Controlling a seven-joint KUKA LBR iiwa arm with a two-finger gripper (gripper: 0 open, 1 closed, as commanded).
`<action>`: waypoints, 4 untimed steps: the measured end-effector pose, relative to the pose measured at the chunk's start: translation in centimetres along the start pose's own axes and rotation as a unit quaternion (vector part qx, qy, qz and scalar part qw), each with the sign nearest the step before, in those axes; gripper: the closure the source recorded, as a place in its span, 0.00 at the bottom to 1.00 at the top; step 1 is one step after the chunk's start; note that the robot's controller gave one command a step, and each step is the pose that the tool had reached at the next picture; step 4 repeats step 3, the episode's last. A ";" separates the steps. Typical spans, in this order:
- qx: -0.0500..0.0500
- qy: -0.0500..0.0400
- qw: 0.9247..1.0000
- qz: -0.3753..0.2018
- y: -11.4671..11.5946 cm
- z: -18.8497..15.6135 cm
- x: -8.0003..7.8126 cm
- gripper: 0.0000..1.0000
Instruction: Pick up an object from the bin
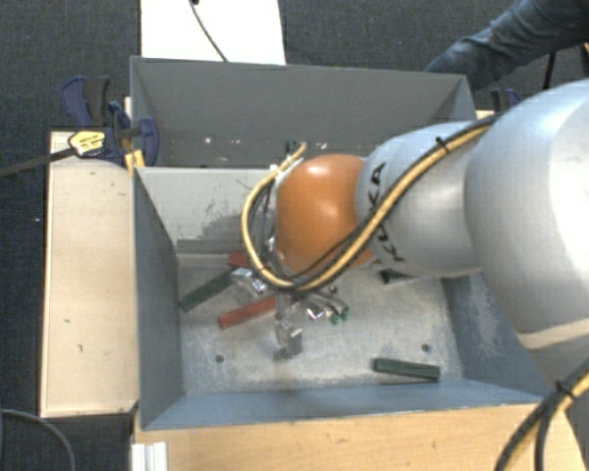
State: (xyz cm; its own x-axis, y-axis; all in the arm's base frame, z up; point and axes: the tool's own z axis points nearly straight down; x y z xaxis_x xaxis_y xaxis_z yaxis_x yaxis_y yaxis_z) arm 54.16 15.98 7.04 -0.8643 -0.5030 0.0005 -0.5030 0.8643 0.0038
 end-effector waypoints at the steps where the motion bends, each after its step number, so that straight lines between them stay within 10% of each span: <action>1: 0.001 0.000 1.000 0.004 -0.3 0.0 0.0 1.00; 3: 0.003 -0.005 0.998 -0.064 -2.2 -16.5 -1.8 1.00; 4: 0.003 -0.005 0.998 -0.064 -2.2 -16.5 -1.8 1.00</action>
Offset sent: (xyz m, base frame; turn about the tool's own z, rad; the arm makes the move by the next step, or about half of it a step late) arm 0.0000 0.0000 0.0000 0.0000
